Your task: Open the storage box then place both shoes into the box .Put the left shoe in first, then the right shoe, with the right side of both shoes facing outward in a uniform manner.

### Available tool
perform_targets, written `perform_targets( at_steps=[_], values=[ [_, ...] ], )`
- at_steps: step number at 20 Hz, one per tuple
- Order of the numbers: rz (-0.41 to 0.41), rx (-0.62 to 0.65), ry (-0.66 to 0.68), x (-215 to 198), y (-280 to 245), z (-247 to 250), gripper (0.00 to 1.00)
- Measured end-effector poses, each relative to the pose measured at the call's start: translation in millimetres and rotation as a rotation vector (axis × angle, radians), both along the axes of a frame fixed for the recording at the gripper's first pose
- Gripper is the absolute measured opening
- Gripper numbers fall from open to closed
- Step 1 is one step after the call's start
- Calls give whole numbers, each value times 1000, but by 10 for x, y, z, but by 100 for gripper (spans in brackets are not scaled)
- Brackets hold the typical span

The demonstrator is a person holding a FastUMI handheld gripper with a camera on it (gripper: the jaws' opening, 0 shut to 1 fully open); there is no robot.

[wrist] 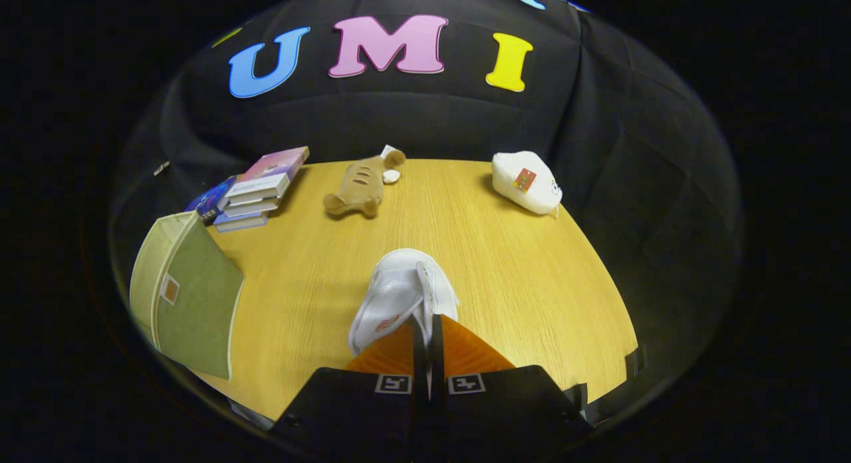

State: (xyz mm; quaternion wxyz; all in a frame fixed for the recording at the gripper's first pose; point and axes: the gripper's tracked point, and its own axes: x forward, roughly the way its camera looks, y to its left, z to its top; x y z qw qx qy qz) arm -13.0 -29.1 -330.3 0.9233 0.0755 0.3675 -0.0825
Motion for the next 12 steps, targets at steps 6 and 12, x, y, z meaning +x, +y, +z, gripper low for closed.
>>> perform_targets(
  at_steps=[6, 12],
  values=[
    [101, 10, -179, 137, 524, 1041, 5],
    [266, 107, -261, 333, 1596, 1842, 5]
  ],
)
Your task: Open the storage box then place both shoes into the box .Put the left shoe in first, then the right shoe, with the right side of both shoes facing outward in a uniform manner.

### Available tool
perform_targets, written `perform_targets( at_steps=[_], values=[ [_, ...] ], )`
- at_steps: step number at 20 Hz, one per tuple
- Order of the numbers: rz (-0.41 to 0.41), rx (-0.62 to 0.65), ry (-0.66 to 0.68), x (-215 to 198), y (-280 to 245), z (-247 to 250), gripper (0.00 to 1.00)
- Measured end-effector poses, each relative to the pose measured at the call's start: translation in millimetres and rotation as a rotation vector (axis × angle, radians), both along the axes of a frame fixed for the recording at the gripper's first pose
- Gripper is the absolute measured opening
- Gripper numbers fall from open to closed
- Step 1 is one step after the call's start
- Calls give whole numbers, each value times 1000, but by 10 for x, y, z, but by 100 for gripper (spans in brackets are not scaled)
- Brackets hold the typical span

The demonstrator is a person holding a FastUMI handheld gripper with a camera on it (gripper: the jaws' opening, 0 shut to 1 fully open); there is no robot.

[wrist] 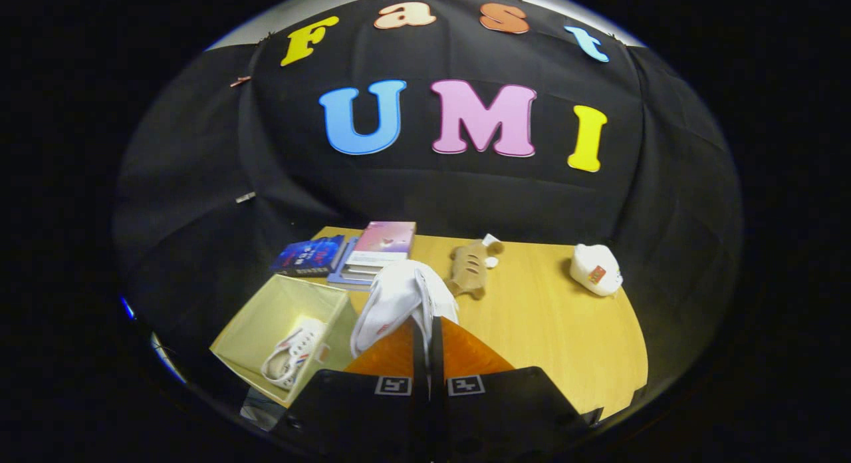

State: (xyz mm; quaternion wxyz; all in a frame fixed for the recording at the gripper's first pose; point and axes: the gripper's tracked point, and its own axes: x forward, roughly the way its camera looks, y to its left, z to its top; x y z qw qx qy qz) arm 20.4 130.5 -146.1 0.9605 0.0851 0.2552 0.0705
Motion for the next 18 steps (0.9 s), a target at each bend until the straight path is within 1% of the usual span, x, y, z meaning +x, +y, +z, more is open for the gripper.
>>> perform_targets(
  at_steps=[2, 3, 5, 7, 11, 15, 17, 18],
  values=[
    [62, 41, 7, 72, 425, 110, 5],
    [80, 70, 27, 103, 629, 120, 5],
    [102, 128, 91, 148, 981, 81, 5],
    [108, 158, 146, 201, 1273, 27, 5],
    [76, 159, 258, 252, 1657, -189, 5],
    [10, 165, 383, 229, 1802, -547, 5],
    [-2, 143, 426, 199, 1796, -655, 5],
    [-6, 152, 457, 173, 1811, -704, 5]
  ],
)
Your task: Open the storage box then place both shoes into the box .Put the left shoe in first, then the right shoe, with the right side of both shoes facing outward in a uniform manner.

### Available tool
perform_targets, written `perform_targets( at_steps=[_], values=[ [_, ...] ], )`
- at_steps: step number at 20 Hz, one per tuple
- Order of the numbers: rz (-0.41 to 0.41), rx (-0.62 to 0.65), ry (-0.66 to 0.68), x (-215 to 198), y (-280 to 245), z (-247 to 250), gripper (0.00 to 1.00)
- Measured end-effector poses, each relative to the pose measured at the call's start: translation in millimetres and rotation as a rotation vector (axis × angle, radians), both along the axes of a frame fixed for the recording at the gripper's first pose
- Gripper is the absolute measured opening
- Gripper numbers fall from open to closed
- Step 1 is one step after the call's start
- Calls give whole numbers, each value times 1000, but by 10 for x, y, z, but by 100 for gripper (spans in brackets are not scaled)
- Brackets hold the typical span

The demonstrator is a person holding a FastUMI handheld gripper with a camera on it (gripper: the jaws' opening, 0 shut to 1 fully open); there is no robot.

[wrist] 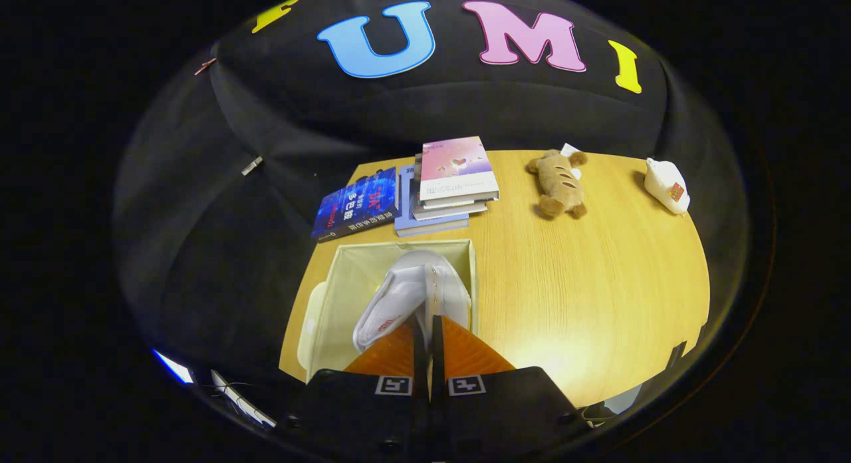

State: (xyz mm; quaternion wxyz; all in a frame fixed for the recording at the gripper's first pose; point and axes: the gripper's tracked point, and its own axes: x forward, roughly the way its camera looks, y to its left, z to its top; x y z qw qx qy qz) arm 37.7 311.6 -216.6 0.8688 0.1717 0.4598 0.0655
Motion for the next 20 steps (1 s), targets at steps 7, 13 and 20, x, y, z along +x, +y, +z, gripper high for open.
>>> perform_targets(
  at_steps=[7, 13, 20],
  values=[
    [-5, 51, 160, -231, 121, -319, 5],
    [9, 98, 149, -276, 157, -197, 5],
    [-14, 97, 35, -120, -120, 95, 5]
  ],
)
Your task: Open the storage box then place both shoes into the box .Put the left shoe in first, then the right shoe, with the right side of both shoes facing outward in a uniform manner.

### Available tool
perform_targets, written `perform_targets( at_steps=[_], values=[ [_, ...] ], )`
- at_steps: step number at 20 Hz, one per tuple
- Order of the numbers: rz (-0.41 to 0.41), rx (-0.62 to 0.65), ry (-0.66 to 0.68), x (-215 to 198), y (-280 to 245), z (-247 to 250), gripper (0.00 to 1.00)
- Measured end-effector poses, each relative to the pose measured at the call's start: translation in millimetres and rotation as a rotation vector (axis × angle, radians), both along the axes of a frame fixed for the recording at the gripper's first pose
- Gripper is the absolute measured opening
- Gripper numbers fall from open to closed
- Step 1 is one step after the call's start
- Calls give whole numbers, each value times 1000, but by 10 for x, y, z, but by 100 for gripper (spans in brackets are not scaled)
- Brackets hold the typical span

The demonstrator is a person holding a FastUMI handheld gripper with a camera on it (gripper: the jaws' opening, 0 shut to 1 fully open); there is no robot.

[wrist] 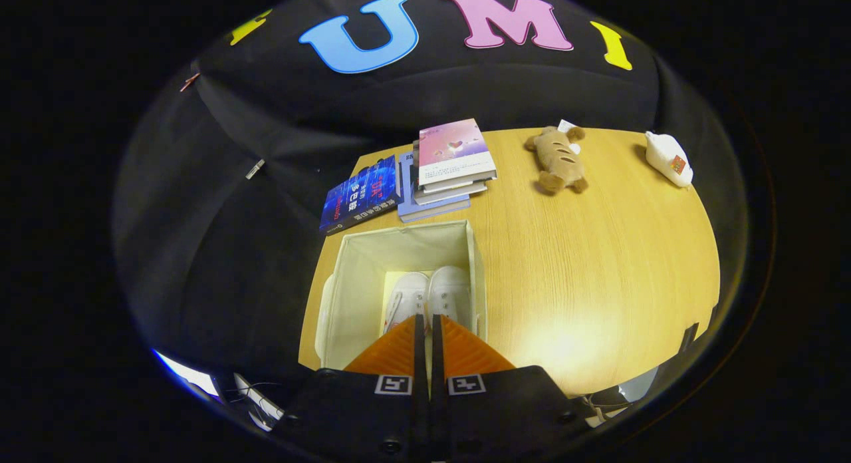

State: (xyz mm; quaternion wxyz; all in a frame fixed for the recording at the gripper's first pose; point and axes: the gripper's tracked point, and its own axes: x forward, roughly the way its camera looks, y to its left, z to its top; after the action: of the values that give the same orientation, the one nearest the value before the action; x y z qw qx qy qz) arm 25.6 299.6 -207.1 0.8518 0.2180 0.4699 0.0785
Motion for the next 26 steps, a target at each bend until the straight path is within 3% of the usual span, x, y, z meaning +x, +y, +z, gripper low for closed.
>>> perform_targets(
  at_steps=[5, 14, 19, 20, 21, 26],
  values=[
    [-17, 7, -154, 154, -324, 223, 5],
    [-47, -258, -554, 311, -1588, 765, 5],
    [-75, -286, -671, 242, -2202, 928, 6],
    [-76, -288, -679, 231, -2316, 919, 24],
    [-74, -295, -688, 217, -2461, 911, 34],
    [-69, -323, -707, 142, -2953, 850, 75]
  ],
)
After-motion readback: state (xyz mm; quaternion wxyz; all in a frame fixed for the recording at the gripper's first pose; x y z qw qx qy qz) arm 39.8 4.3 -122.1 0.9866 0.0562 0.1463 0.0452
